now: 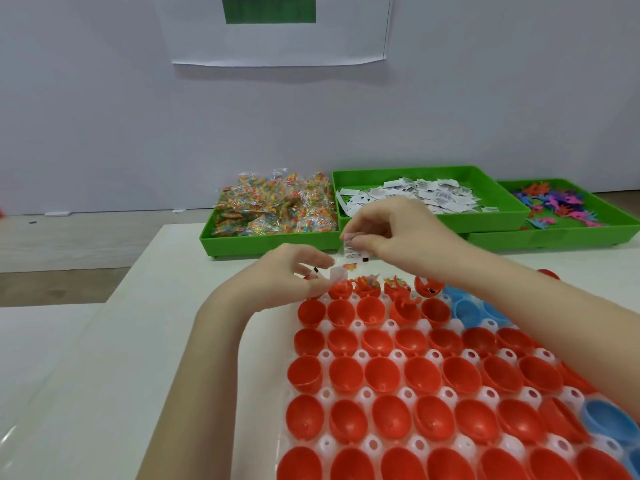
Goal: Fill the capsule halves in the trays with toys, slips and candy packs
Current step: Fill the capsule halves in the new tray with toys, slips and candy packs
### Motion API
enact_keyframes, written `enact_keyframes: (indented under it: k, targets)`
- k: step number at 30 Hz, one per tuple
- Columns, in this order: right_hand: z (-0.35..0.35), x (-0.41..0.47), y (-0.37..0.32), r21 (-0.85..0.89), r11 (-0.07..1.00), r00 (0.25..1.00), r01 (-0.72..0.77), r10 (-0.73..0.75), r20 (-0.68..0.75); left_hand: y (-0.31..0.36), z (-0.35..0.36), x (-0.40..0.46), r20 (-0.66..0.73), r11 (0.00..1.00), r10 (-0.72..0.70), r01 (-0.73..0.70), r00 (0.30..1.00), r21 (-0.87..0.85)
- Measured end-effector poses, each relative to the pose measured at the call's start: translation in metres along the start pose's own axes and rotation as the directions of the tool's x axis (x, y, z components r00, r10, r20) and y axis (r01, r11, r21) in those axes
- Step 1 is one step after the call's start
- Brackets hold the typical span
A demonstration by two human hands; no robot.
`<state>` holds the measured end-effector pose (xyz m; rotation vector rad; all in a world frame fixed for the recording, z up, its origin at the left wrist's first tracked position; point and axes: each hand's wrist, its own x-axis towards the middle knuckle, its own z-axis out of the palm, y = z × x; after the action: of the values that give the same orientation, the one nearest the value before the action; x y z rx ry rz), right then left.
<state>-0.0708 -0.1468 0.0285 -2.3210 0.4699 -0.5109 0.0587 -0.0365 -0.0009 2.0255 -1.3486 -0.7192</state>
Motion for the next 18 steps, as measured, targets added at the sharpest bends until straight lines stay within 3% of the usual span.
enact_keyframes:
  k: [9,18]
  targets:
    - [0.0121,0.0114,0.0057,-0.199,0.974,0.982,0.112,-0.077,0.171,0.0017,0.0048,-0.0001,0.061,0.981,-0.006,0.018,0.998,-0.194]
    - [0.0024,0.0140,0.0000,-0.237,0.967,0.966,0.093,-0.029,0.259,0.0037,0.0054,-0.0005,0.030,1.000,-0.025,0.025,0.999,-0.014]
